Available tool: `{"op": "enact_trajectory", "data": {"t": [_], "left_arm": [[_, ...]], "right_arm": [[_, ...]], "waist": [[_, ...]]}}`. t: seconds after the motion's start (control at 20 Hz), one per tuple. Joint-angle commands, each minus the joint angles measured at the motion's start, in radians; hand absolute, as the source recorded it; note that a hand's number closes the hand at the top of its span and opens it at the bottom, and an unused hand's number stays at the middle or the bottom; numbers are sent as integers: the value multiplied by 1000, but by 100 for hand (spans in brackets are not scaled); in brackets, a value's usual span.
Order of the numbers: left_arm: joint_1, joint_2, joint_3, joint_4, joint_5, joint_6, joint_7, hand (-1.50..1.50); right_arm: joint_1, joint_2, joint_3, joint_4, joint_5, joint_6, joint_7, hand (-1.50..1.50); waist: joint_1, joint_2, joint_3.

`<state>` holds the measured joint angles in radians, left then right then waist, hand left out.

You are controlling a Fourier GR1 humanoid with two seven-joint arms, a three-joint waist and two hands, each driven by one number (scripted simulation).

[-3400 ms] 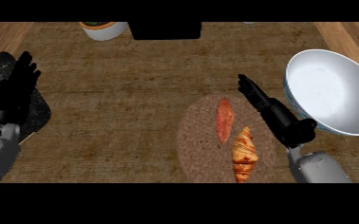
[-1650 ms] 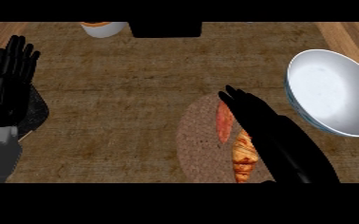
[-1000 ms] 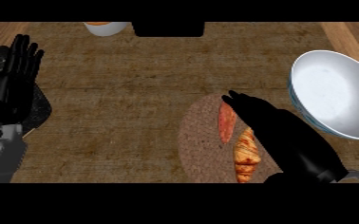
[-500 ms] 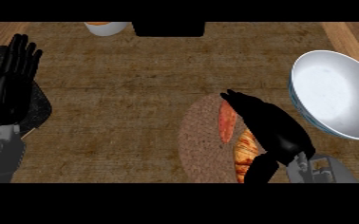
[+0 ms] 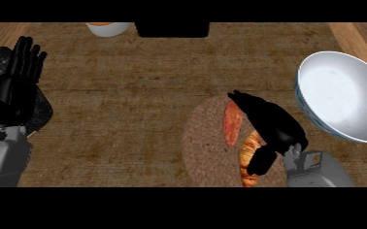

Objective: Pick the sweet potato from the placemat and place it in the bowl

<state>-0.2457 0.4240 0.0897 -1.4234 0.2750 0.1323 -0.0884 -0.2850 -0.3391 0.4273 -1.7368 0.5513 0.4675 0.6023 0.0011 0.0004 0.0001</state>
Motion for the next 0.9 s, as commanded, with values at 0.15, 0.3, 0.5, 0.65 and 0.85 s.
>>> {"op": "enact_trajectory", "data": {"t": [0.15, 0.3, 0.5, 0.65, 0.85], "left_arm": [[81, -4, 24, -180, -2, -13, 102, 0], [-4, -31, 42, -44, -43, -34, 49, 0], [31, -66, 41, -125, -77, -1, 88, 0], [-24, -64, 83, 45, -62, -70, -16, 0], [40, -82, 78, -40, -83, -80, -6, 0]], "right_arm": [[-50, 59, -49, 132, 46, 0, -136, -150], [30, 47, -27, 80, 119, -3, -200, -150], [25, 135, -15, 109, 169, 4, -134, -150], [11, 119, -38, 174, 193, 13, -189, -150], [-10, 153, -74, 245, 232, -21, -229, -150]], "waist": [[10, -2, 0], [-2, -1, 0], [0, -1, 0], [-3, 0, 0], [1, 0, 0]]}}
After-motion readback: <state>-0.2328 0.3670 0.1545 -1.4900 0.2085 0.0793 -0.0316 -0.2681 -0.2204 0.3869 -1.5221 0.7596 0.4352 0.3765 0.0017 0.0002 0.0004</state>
